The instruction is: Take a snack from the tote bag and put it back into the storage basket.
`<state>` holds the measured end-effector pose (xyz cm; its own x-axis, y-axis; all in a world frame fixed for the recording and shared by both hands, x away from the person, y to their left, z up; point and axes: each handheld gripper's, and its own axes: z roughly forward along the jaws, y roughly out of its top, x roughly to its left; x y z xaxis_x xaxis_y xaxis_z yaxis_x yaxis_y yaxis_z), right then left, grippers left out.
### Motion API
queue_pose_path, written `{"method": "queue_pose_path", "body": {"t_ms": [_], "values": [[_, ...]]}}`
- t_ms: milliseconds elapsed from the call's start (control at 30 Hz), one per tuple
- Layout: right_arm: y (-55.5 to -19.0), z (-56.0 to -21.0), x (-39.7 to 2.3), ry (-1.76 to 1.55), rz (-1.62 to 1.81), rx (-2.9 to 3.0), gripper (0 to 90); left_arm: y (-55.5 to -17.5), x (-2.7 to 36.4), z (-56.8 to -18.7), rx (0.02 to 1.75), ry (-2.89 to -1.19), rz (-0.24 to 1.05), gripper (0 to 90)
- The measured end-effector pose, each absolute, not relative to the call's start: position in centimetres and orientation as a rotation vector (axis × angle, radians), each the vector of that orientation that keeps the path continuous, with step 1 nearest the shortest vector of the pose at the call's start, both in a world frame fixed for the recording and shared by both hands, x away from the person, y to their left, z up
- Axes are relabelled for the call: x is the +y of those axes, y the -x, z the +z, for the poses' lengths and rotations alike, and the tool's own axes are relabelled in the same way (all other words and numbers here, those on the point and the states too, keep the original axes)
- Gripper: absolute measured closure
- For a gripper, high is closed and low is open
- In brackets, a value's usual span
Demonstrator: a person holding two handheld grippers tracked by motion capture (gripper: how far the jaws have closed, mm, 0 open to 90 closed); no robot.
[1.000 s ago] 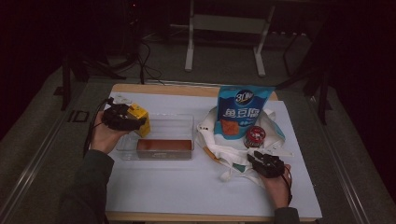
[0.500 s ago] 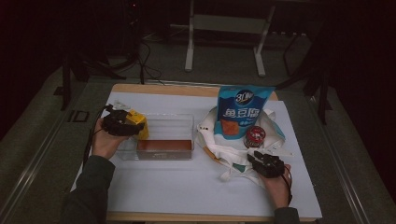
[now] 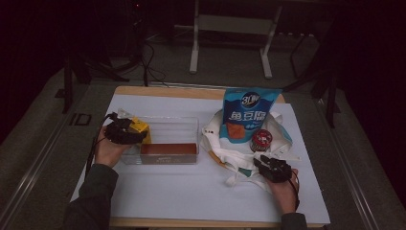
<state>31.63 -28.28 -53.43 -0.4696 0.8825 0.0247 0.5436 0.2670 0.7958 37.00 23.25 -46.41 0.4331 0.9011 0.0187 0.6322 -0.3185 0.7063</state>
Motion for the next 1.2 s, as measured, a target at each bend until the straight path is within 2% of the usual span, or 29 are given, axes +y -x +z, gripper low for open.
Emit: {"method": "queue_pose_path", "body": {"t_ms": [267, 667, 1167, 1200], "values": [[-31.6, -53.4, -28.3, -1.288, 1.069, 2.117, 62.9, -36.5, 23.0, -46.5, 1.287, -2.077, 0.575, 27.5], [-31.6, -53.4, -28.3, -1.288, 1.069, 2.117, 62.8, -35.4, 23.6, -46.6, 1.314, -2.025, 0.533, 26.5], [-31.6, -53.4, -28.3, -1.288, 1.068, 2.117, 62.8, -34.0, 24.1, -46.1, 1.322, -2.043, 0.529, 26.0], [-31.6, -53.4, -28.3, -1.288, 1.069, 2.116, 62.7, -33.6, 24.3, -45.9, 1.311, -2.060, 0.528, 28.8]]}}
